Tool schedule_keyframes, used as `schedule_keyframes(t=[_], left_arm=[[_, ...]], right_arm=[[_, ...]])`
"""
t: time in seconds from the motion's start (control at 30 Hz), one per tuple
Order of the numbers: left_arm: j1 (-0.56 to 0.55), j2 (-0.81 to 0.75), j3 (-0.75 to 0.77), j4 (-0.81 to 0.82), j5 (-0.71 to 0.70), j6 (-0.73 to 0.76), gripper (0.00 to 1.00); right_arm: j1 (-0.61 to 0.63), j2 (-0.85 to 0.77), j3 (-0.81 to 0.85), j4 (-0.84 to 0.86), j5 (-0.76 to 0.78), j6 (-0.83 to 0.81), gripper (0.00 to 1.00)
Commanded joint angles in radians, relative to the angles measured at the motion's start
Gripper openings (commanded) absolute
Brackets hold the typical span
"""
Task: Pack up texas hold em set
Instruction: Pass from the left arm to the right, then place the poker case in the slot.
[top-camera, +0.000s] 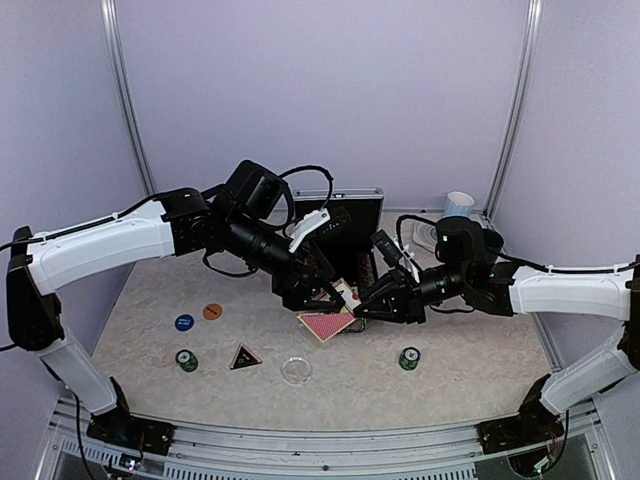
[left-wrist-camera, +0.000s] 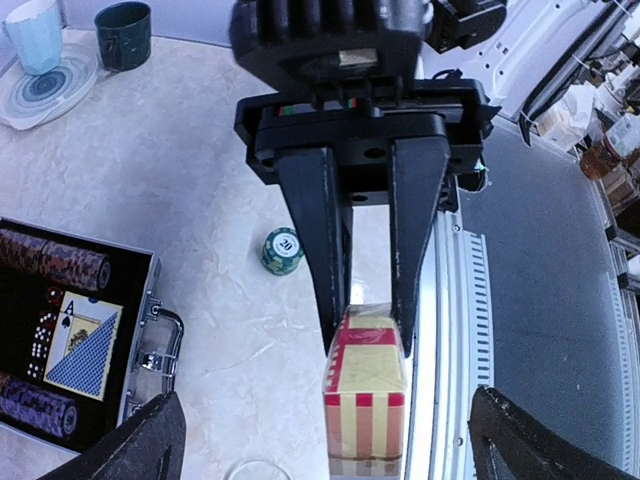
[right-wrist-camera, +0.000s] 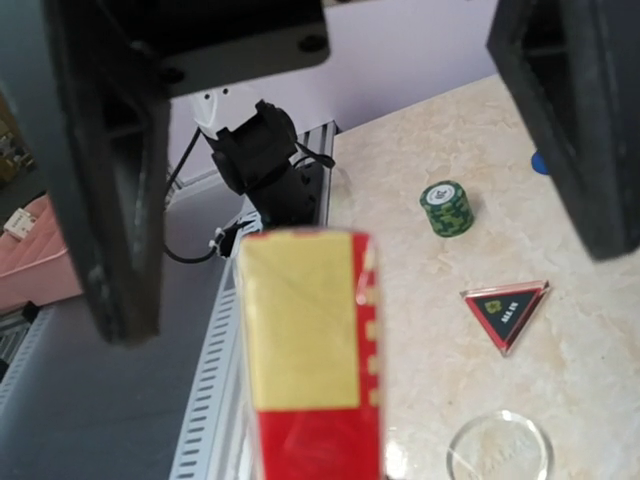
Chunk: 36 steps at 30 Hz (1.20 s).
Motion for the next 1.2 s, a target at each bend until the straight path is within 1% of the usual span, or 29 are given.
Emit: schedule_keyframes(t=[0.0,0.2,0.33,0.5,0.67,0.87,1.17], left_arm=[[0.009,-0.066,-0.056,0.082,-0.095,-0.055,0.99],[0.091,-0.175,-0.167,0.194,-0.218,-0.188,0.99],[0.161,-0.253,-0.255,0.268,-0.262,-0.246,0.99],[0.201,-0.344,-0.358,0.358,-0.376,-0.297,0.99],[0.244,-0.392,-0.419,0.409,-0.411,-0.341,0.99],[0.269,-0.433,-0.47,0.442,-0.46,-0.369,0.99],[0.3,-0.478,-0.516,0.451,-0.499,-0.373,0.99]], right_arm=[[-0.014,-0.004,-0.004,0.055,0.028,0.047,0.0],[-0.049,0.02,0.017,0.039,0.135,0.12,0.0],[-0.077,0.045,0.038,0.031,0.201,0.177,0.0],[-0.12,0.111,0.081,0.017,0.28,0.282,0.0],[-0.144,0.201,0.145,-0.011,0.392,0.373,0.0],[-0.159,0.312,0.198,0.011,0.505,0.451,0.0],[-0.18,0.464,0.282,0.056,0.586,0.551,0.0]])
